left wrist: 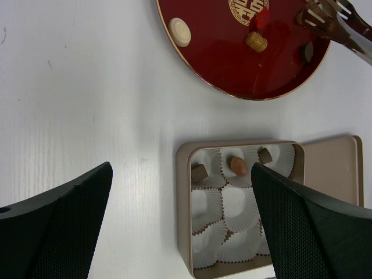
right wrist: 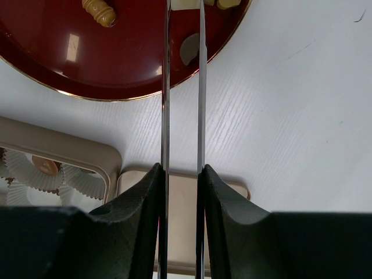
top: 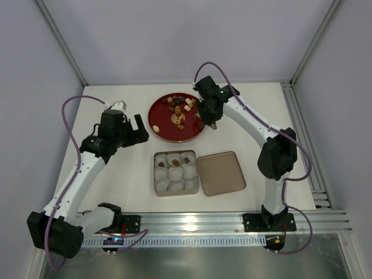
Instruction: Pack the chocolate
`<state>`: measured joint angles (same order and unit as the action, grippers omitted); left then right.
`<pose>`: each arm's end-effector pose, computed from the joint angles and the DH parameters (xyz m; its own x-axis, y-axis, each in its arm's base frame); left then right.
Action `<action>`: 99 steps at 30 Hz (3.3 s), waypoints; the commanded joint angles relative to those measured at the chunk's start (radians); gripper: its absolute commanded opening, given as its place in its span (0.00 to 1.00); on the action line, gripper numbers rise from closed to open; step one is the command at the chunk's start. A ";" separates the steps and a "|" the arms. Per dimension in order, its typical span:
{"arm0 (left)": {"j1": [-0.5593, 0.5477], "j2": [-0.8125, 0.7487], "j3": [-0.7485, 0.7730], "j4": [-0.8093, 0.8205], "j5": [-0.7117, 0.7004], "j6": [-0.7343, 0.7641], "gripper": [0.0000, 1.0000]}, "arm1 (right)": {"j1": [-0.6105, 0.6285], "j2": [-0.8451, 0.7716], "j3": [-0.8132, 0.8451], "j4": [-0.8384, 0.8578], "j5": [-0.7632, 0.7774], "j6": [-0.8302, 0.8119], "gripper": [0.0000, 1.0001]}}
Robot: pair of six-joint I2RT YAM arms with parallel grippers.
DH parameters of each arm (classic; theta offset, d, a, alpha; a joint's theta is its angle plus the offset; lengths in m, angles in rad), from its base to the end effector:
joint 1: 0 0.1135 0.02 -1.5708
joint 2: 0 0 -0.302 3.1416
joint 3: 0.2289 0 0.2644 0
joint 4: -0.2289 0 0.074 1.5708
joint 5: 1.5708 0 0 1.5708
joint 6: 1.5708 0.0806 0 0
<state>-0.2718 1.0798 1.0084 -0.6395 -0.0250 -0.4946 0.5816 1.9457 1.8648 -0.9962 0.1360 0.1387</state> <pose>0.2470 -0.0668 0.3204 -0.6720 -0.3053 -0.6747 -0.0782 0.9352 -0.3453 0.3946 0.2463 0.2980 -0.7966 -0.3598 -0.4858 -0.3841 0.9218 -0.0527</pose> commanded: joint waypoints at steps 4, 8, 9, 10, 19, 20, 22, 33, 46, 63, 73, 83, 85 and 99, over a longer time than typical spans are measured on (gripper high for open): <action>0.011 -0.004 0.001 0.032 0.005 -0.004 1.00 | 0.017 -0.060 0.034 0.004 -0.006 0.019 0.31; 0.011 -0.006 -0.001 0.032 0.007 -0.005 1.00 | 0.038 -0.109 0.011 0.004 -0.006 0.030 0.31; 0.011 -0.004 -0.001 0.032 0.007 -0.005 1.00 | 0.050 -0.134 0.005 0.004 -0.006 0.033 0.31; 0.011 -0.007 0.001 0.032 0.008 -0.005 1.00 | 0.057 -0.145 -0.010 0.004 -0.006 0.035 0.31; 0.013 -0.009 -0.001 0.032 0.008 -0.006 1.00 | 0.176 -0.318 -0.150 0.005 0.025 0.087 0.31; 0.013 -0.008 -0.001 0.032 0.008 -0.007 1.00 | 0.193 -0.330 -0.159 -0.001 0.028 0.091 0.31; 0.013 -0.011 0.001 0.032 0.007 -0.005 1.00 | 0.243 -0.367 -0.185 -0.008 0.034 0.114 0.31; 0.014 -0.011 -0.002 0.032 0.000 -0.006 1.00 | 0.513 -0.514 -0.357 0.004 0.056 0.272 0.31; 0.017 -0.011 -0.001 0.031 0.004 -0.006 1.00 | 0.647 -0.432 -0.394 0.059 0.039 0.338 0.31; 0.017 -0.014 -0.004 0.032 0.004 -0.005 1.00 | 0.667 -0.357 -0.392 0.096 0.019 0.335 0.32; 0.019 -0.014 -0.002 0.032 0.005 -0.005 1.00 | 0.667 -0.343 -0.389 0.094 0.024 0.328 0.40; 0.019 -0.012 -0.001 0.031 0.005 -0.004 1.00 | 0.667 -0.352 -0.371 0.085 0.046 0.325 0.43; 0.017 -0.012 -0.001 0.031 0.008 -0.005 1.00 | 0.664 -0.370 -0.365 0.073 0.071 0.315 0.44; 0.019 -0.012 -0.002 0.031 0.013 -0.007 1.00 | 0.287 -0.389 -0.237 0.060 0.036 0.127 0.43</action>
<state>-0.2596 1.0798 1.0084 -0.6395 -0.0242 -0.4946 0.9199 1.5494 1.5795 -0.9611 0.1772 0.3428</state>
